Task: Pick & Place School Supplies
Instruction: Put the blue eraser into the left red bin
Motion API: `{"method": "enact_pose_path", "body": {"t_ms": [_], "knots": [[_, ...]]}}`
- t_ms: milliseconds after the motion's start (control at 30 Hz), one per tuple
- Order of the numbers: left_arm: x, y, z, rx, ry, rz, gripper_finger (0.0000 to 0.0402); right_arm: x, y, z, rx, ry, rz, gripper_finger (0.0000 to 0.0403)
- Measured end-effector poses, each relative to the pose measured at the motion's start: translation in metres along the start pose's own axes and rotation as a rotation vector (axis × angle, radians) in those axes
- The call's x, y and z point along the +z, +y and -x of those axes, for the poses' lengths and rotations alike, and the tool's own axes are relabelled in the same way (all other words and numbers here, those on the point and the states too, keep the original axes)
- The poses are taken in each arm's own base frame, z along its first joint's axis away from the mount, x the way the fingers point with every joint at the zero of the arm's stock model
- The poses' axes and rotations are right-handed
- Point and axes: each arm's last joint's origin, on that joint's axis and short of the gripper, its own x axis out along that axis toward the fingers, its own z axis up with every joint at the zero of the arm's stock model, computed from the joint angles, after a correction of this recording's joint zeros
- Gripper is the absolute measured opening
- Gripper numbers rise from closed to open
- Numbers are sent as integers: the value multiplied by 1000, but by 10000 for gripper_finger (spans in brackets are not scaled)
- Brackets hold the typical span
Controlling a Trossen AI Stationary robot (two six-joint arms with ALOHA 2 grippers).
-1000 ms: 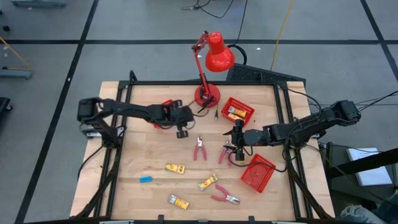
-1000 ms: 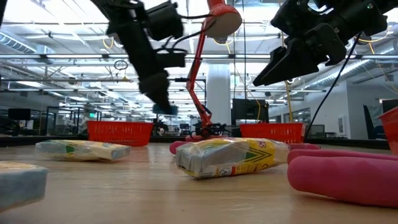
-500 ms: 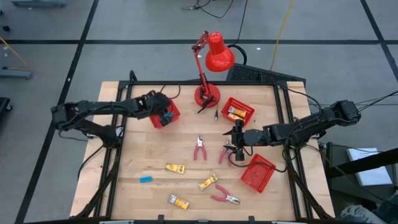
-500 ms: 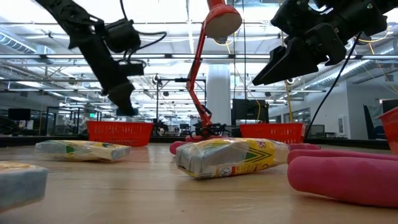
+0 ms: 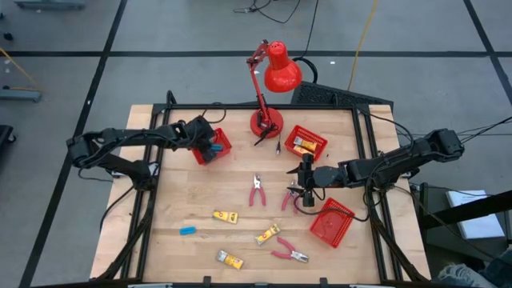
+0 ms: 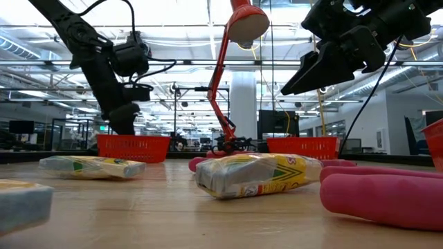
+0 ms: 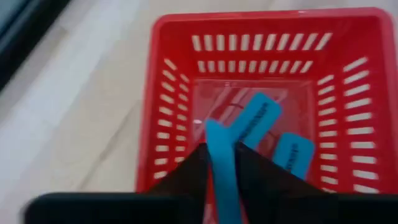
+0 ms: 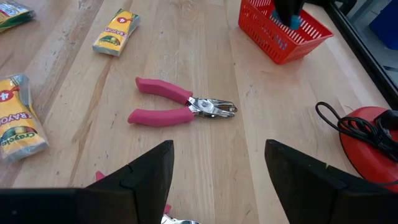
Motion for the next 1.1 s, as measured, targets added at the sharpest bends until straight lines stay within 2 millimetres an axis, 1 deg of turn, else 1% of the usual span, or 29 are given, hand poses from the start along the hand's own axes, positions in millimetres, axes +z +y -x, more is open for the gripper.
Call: {"method": "enact_pose_path", "body": {"t_ms": [67, 167, 233, 300, 400, 467, 567, 667, 800, 933, 1033, 1100], "knots": [[0, 0, 0, -3, 2, 2, 127, 0, 0, 0, 0, 0, 0, 242], [0, -2, 0, -7, 0, -5, 170, 0, 0, 0, 0, 0, 0, 242], [0, -3, 0, -10, -2, -12, 189, 0, 0, 0, 0, 0, 0, 242], [0, -4, 0, -8, -4, -28, 200, 0, 0, 0, 0, 0, 0, 242], [2, -7, 4, 4, -30, -52, 202, 0, 0, 0, 0, 0, 0, 242], [4, -9, 12, 21, -68, -68, 196, 0, 0, 0, 0, 0, 0, 242], [5, -13, 28, 13, -120, -90, 185, 0, 0, 0, 0, 0, -10, 242], [-1, -22, 51, -27, -149, -109, 176, 0, 0, 0, 1, 1, -18, 242], [-17, -40, 81, -145, -156, -137, 173, 0, 0, 0, 1, 1, -17, 242], [-38, -61, 106, -299, -128, -201, 172, 0, 0, 0, 1, -1, -19, 242], [-56, -75, 119, -385, -68, -224, 172, 1, 1, 0, 6, -7, -37, 242], [-66, -84, 124, -442, -41, -202, 172, 1, 2, 1, 12, -8, -47, 242]]}}
